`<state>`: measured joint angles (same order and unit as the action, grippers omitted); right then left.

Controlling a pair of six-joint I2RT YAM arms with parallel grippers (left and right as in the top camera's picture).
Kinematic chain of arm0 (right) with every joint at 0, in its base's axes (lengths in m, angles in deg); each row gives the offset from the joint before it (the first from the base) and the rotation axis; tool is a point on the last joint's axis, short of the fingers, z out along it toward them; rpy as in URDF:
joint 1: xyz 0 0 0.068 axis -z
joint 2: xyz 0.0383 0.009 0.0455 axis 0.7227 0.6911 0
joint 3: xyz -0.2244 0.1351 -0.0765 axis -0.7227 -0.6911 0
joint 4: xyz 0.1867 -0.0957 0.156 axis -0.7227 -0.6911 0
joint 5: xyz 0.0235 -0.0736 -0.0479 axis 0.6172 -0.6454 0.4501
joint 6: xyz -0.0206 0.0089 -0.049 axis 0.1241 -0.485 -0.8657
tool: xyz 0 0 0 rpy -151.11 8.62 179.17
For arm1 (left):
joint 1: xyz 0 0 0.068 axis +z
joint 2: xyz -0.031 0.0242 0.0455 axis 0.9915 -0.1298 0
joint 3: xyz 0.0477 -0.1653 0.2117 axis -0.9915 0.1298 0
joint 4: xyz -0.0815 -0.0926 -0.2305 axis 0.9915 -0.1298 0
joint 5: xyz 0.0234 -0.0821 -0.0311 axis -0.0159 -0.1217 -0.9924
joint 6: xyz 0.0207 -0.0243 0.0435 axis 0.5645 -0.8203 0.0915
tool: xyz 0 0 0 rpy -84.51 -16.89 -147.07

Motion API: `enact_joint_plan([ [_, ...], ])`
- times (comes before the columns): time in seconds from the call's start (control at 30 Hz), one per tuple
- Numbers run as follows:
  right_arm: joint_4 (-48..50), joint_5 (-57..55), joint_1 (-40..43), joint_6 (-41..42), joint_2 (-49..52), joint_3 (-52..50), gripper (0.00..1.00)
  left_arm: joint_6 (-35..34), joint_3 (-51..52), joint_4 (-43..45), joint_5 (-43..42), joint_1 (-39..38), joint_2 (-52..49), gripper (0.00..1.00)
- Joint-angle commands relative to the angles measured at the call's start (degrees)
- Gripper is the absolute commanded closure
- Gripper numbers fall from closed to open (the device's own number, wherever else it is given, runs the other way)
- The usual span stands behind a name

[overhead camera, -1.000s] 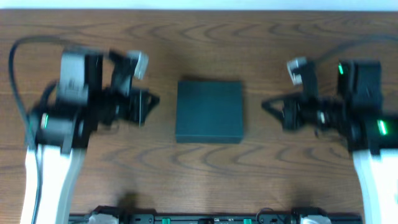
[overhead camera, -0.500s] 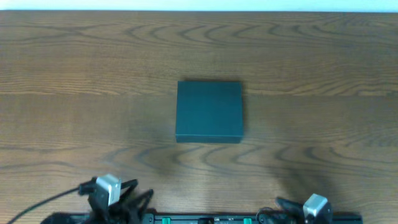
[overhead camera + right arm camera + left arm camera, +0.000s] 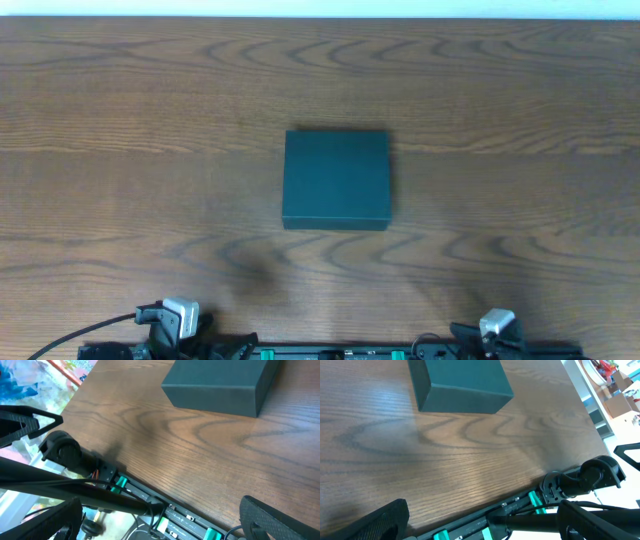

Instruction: Pack container

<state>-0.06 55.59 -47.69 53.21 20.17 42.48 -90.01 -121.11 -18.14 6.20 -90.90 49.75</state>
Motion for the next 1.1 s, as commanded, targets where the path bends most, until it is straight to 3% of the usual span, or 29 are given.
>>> enact_joint_plan([
  [0.0,-0.2,0.0,-0.1,0.7,0.3,-0.1,0.01,-0.6,0.1,-0.2,0.2,0.1,0.2,0.05],
  [0.33,-0.2,0.0,-0.1,0.7,0.3,-0.1,0.01,-0.5,0.1,-0.3,0.3,0.1,0.2,0.05],
  [0.4,-0.2,0.0,-0.1,0.7,0.3,-0.1,0.01,-0.2,0.2,1.4,4.3,0.1,0.2,0.05],
  [0.47,-0.2,0.0,-0.1,0.7,0.3,-0.1,0.01,1.2,0.7,6.8,8.5,0.3,0.5,0.05],
  [0.63,-0.2,0.0,-0.1,0.7,0.3,-0.1,0.01,19.5,7.6,22.2,10.3,1.9,0.9,0.05],
  [0.83,-0.2,0.0,-0.1,0.7,0.3,-0.1,0.01,20.0,22.4,38.8,10.7,3.3,3.4,0.05],
  [1.07,-0.2,0.0,-0.1,0.7,0.3,-0.1,0.01,20.0,31.5,43.4,10.6,3.3,3.4,0.05],
])
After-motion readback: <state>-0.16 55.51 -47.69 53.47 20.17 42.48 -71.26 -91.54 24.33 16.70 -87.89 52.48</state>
